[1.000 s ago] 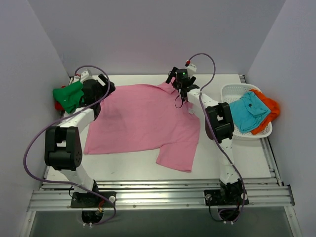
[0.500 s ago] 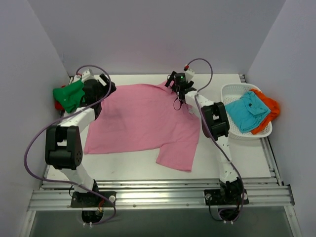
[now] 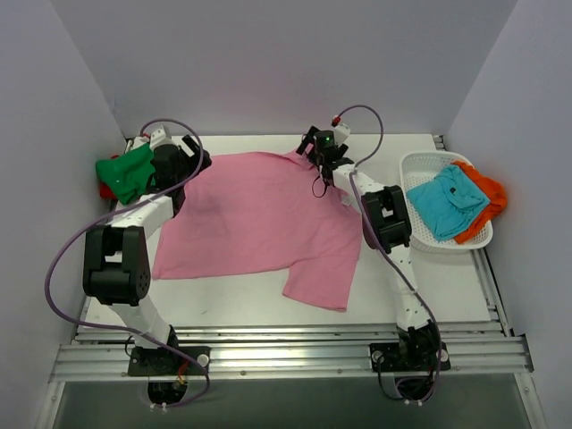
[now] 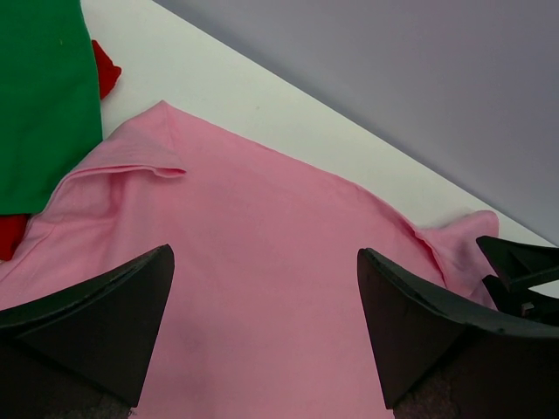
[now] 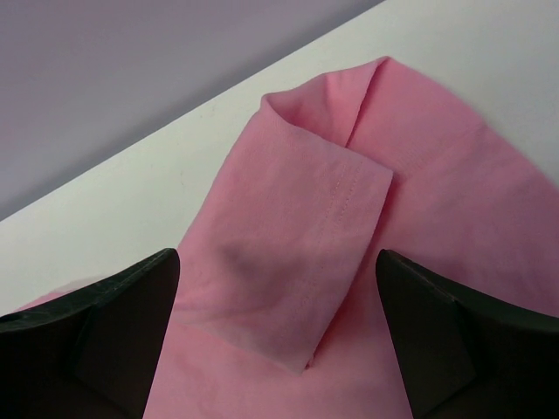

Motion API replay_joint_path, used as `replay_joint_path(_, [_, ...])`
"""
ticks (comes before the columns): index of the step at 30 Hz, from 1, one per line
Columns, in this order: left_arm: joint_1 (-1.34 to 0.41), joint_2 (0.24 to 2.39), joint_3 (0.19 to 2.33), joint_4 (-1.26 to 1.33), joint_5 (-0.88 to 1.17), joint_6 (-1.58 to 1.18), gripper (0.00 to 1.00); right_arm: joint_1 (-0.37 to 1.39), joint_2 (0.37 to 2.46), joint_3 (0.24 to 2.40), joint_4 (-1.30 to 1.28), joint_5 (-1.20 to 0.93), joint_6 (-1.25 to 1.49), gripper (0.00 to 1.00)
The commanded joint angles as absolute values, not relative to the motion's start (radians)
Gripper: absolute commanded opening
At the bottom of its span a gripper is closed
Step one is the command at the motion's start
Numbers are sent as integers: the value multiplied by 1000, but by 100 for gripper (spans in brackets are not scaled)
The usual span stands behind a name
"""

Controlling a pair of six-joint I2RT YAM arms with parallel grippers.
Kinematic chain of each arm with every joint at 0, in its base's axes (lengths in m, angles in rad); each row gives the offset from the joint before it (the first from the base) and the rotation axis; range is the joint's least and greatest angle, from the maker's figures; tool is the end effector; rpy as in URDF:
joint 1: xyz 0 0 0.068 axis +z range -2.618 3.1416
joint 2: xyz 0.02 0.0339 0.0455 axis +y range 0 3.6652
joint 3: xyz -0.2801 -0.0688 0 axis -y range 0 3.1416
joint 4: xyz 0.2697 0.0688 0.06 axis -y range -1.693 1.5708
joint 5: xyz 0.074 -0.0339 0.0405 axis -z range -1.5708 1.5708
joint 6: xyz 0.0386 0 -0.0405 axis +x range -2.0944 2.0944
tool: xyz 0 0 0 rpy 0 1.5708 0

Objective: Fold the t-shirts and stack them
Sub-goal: Flatten the tshirt out

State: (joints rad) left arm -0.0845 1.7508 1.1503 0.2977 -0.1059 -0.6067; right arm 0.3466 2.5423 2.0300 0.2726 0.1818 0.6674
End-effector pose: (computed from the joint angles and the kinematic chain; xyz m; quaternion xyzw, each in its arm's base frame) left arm 0.4326 -0.0326 0.2527 -0.2380 0.7692 -0.1603 0.5710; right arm 0.5898 0.2056 0.1650 0.1804 0.7643 0.2362 0.5723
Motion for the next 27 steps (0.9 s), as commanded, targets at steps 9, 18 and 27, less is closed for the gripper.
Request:
replay_joint_path(9, [-97, 1773, 1181, 354, -135, -577, 95, 350, 2626, 2161, 270, 167, 687, 89])
replay_joint_path(18, [-109, 1795, 1195, 353, -149, -565, 95, 356, 2668, 2217, 288, 160, 706, 79])
replay_joint_path(27, [-115, 1813, 1209, 350, -164, -549, 95, 399, 2666, 2304, 434, 141, 723, 79])
